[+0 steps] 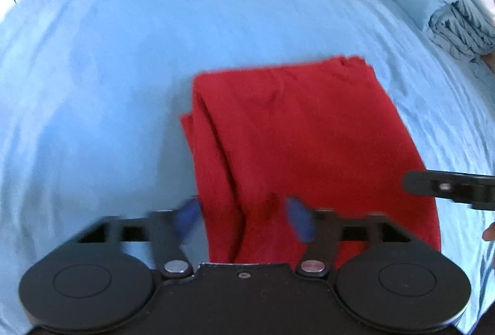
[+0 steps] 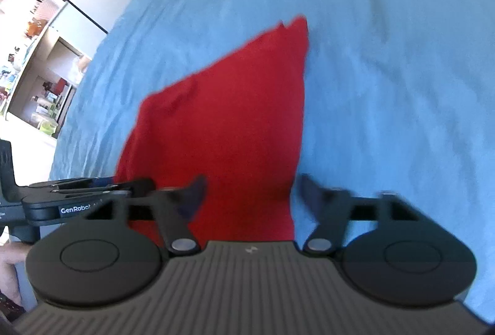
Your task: Fold small clothes
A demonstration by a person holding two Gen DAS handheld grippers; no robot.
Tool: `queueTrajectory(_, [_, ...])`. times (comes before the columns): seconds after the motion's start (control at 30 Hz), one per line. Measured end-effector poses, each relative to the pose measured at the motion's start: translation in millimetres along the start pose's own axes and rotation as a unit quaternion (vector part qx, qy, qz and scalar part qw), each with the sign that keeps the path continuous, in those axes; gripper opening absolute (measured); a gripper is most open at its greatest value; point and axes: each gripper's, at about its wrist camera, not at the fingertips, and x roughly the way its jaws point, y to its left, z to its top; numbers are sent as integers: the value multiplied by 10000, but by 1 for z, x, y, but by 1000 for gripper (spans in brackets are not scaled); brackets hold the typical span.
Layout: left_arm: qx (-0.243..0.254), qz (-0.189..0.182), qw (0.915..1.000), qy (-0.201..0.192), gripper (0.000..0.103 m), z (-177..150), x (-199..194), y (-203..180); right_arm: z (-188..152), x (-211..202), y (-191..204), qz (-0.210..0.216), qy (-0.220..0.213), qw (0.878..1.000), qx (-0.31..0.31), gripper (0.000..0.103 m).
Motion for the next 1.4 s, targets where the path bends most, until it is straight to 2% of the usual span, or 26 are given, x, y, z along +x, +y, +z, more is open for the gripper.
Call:
queueTrajectory(0.03, [13, 49, 9999, -121, 101, 3, -6, -2, 1, -9, 3, -33, -135, 9999, -56, 99])
queueTrajectory(0.1, [32, 102, 9995, -301, 101, 8, -22, -4, 4, -23, 9, -75, -259, 9995, -166, 102])
queueTrajectory(0.23, [-48, 215, 9991, -350, 101, 19, -48, -10, 7, -55, 26, -400, -562, 9963, -517, 103])
queueTrajectory(0.37, [-146, 278, 9980, -557, 101, 27, -94, -18, 11, -100, 47, -570, -804, 9925, -721, 103])
queueTrajectory(0.6, [-458, 445, 9929, -1008, 101, 24, -209, -33, 19, -203, 97, -877, -1030, 9865, -921, 103])
queueTrajectory(0.83, [-677, 824, 9820, -1558, 101, 2, -326, -51, 8, -313, 150, -1310, -1067, 9795, -1099, 103])
queueTrajectory(1.07, [-470, 1022, 9806, -1603, 101, -23, -405, -73, -20, -403, 191, -1611, -1035, 9741, -1206, 103])
queueTrajectory(1.2, [-444, 1163, 9798, -1563, 101, -40, -425, -79, -42, -433, 202, -1809, -865, 9726, -1174, 103])
queueTrajectory(1.4, [-396, 1051, 9853, -1287, 101, -65, -433, -87, -72, -447, 206, -2088, -532, 9706, -1069, 103])
